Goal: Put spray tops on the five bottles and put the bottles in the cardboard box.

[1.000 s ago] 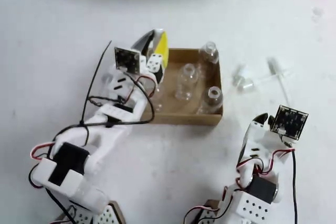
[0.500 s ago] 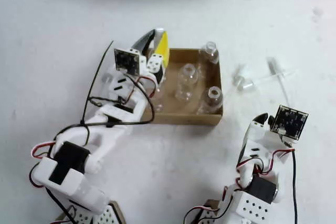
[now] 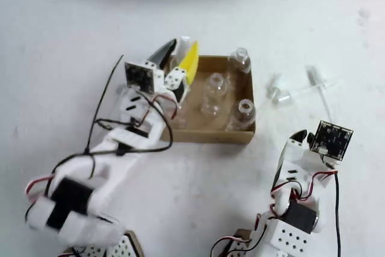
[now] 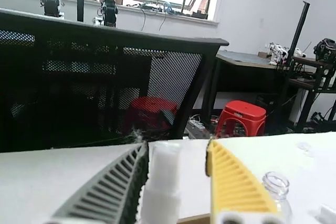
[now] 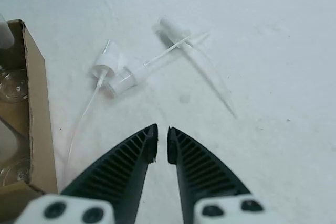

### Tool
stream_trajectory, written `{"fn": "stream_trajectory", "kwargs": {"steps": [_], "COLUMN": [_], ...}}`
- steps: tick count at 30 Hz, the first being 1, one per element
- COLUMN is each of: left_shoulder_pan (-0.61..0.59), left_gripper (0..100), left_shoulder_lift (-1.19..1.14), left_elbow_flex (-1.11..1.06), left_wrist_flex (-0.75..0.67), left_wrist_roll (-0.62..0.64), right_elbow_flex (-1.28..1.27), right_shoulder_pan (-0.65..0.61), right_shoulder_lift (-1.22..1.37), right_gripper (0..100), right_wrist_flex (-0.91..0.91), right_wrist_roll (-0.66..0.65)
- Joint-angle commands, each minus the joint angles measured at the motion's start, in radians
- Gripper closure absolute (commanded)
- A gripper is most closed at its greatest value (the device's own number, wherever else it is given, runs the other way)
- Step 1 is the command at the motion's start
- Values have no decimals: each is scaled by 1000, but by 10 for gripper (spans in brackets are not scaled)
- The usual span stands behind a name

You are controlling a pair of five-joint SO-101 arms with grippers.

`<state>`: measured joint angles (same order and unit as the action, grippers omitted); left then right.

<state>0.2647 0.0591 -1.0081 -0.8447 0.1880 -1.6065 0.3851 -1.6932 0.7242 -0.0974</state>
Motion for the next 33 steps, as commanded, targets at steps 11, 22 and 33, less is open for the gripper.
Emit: {"fn": "stream_trajectory", "kwargs": {"steps": [11, 22, 33], "left_shoulder_pan": [-236, -351, -374], "left_gripper": [836, 839, 901], "left_shoulder_lift": [544, 538, 79], "left_elbow_flex": [497, 563, 810], "left_wrist_flex": [1525, 1694, 1857], "left_wrist_roll": [146, -63, -345], "right_elbow_flex": [3, 3, 2], "right_shoulder_pan": [8, 8, 8], "right_shoulder_lift": [-5, -5, -5], "right_gripper": [981, 981, 981], "right_wrist_flex": [-22, -21, -18], "right_wrist_roll": [-3, -3, -3]}}
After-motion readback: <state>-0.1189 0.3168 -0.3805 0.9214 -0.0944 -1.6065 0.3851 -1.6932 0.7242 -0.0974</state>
